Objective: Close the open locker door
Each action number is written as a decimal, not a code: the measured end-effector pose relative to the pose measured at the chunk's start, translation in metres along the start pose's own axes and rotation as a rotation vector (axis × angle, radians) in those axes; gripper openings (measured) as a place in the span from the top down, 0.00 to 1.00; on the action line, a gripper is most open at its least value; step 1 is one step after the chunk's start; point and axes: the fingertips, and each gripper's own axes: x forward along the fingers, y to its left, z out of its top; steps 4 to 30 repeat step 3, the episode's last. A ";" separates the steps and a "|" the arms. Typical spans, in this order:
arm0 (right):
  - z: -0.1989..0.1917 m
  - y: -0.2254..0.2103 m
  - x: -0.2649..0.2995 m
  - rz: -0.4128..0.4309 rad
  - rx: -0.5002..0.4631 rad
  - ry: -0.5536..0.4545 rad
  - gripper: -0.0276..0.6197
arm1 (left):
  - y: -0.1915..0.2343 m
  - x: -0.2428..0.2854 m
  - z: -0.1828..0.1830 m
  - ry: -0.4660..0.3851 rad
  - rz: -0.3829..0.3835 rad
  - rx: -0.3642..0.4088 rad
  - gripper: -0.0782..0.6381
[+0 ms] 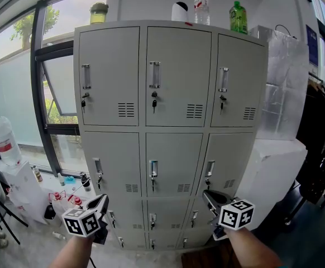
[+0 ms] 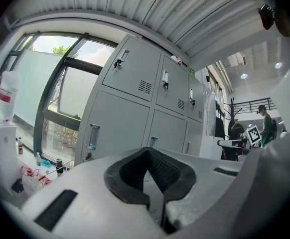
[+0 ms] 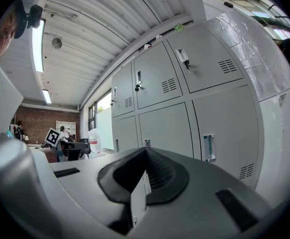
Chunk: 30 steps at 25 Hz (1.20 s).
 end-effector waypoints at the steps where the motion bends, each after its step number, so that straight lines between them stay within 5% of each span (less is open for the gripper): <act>1: 0.000 0.000 0.000 0.001 -0.001 -0.001 0.96 | 0.000 0.000 0.000 0.000 0.000 -0.001 0.89; 30: 0.000 0.001 0.000 0.002 -0.002 -0.002 0.96 | 0.000 0.000 -0.001 0.002 0.000 -0.003 0.89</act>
